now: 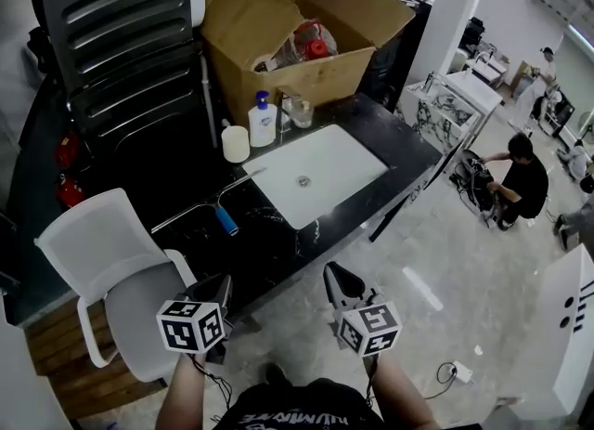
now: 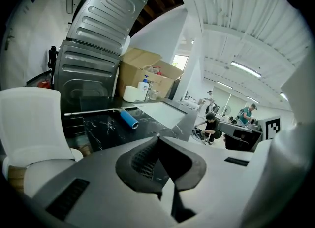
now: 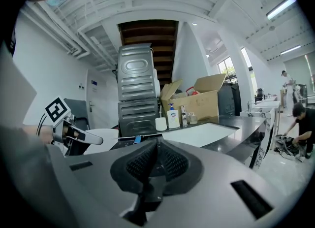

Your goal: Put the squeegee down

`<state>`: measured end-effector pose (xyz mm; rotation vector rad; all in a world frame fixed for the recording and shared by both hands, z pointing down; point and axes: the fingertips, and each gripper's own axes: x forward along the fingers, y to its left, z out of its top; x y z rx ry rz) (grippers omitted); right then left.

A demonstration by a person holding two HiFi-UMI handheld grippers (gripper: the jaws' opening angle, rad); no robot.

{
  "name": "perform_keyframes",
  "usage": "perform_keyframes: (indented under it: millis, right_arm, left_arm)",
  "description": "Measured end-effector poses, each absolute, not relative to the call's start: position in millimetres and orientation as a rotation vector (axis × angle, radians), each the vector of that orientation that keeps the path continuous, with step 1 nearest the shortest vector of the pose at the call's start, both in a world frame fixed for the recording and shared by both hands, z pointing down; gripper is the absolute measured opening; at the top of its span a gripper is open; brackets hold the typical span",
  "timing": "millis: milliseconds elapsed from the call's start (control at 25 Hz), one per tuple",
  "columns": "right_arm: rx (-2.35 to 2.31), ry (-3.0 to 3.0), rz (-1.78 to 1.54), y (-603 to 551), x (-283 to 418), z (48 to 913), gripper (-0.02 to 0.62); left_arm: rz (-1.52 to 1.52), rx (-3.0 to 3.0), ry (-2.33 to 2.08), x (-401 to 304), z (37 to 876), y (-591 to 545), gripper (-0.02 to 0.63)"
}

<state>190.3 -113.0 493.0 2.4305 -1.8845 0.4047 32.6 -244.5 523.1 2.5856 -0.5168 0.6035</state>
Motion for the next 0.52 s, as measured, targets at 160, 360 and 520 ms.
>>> perform_keyframes:
  millis: [160,360,520]
  right_arm:
    - [2.444,-1.889,0.411,-86.1,188.7,491.9,0.053]
    - [2.446,-1.906,0.415,-44.5,182.1,485.4,0.053]
    - [2.46,-1.91,0.416,-4.8,177.6,481.3,0.053]
  left_arm:
    - [0.611,2.609,-0.524,33.7,520.5,-220.7,0.02]
    - [0.61,2.617,-0.526,31.3,514.1,-178.8,0.02]
    - [0.606,2.637,-0.523,27.6,506.1,-137.6,0.02]
